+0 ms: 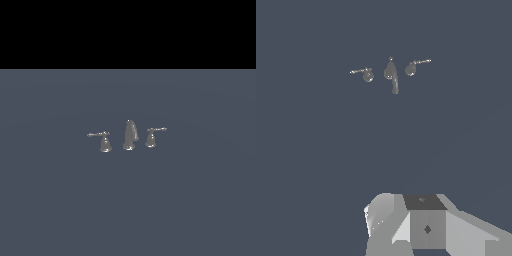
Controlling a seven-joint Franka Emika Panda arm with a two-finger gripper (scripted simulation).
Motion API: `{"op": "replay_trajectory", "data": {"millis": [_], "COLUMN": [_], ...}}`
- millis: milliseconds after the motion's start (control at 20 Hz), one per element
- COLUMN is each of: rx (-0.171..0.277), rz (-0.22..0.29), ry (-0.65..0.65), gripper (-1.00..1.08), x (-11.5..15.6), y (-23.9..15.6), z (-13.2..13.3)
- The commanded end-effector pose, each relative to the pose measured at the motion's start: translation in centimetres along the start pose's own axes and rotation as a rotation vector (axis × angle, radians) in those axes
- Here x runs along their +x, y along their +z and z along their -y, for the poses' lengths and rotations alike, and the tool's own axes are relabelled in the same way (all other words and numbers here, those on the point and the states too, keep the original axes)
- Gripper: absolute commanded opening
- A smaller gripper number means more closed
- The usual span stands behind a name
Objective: Turn on the faucet by rotating a designated handle.
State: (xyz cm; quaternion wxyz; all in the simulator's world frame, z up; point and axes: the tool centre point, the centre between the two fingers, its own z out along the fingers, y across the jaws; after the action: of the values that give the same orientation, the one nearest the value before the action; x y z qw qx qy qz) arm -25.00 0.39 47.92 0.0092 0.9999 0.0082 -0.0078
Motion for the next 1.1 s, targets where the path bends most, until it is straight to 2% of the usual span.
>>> {"op": "replay_trajectory", "data": {"millis": [0, 500, 1050], "rx": [0.0, 0.002, 0.007], "rz": [0.0, 0.0, 0.001], "ry": [0.0, 0.064, 0.272], "gripper": [-1.0, -1.0, -1.0], "x": [0.0, 1.6, 6.9], "y": [0.0, 1.8, 7.9], "z": [0.0, 0.6, 1.7]}}
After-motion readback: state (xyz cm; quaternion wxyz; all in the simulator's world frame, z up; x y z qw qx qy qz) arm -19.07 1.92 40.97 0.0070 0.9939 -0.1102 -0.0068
